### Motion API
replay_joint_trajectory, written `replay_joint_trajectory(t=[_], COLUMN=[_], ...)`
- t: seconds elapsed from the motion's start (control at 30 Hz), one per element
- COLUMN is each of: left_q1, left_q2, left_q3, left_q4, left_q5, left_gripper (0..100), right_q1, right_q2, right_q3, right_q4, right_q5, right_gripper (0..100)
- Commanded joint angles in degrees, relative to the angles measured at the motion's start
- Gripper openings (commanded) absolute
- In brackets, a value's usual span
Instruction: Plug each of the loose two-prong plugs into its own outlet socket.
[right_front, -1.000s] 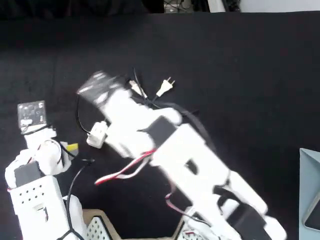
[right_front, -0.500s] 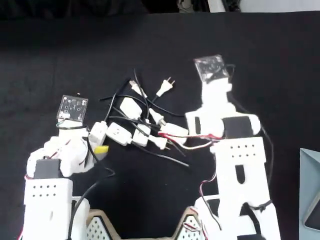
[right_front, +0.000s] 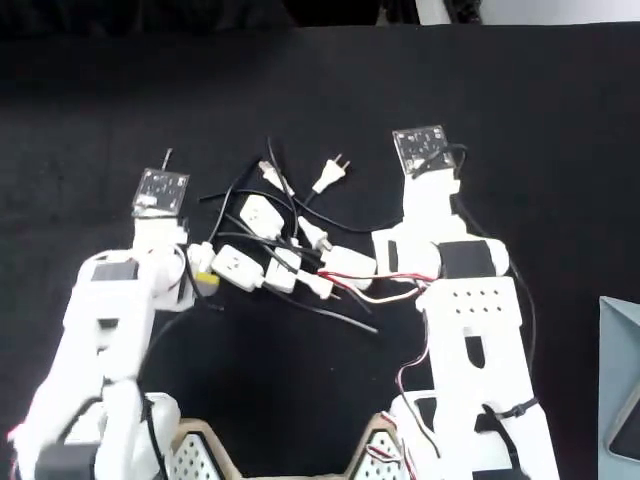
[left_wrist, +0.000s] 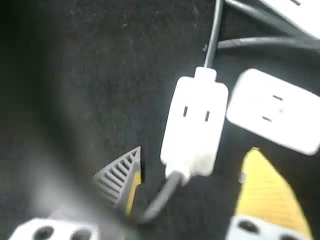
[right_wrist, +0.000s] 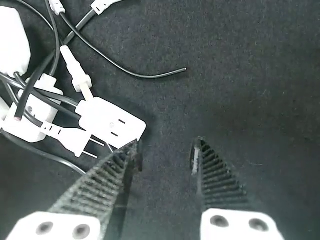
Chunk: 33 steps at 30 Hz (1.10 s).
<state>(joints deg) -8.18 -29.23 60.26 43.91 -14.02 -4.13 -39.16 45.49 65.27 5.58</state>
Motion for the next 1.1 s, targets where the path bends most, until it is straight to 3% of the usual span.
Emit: replay_joint_trajectory(t=[0.0,0.43,0.67,0.83,1.07], left_q1=[0.4,-1.2,-5.2,-4.2,0.0], left_q2=[7.6,12.0,12.0,13.2,24.8], left_q3=[-5.7,-10.3,-17.7,-24.8,-36.2], left_q4=[-3.6,-3.8,-3.7,-4.6,-13.3], left_q5=[-0.2,-0.2,-0.1,-0.1,-0.2], left_gripper=[25,3,3,3,3], right_q1=[0.5,0.5,0.5,0.5,0.5], right_q2=[-1.1,-1.1,-1.4,-1.4,-1.3], right_q3=[-0.2,-0.2,0.5,0.6,0.6], right_q4=[-0.8,-0.7,-1.1,-1.1,-1.1], right_q5=[-0.5,-0.4,-0.5,-0.5,-0.5], right_gripper=[16.6,16.6,16.6,16.6,16.6])
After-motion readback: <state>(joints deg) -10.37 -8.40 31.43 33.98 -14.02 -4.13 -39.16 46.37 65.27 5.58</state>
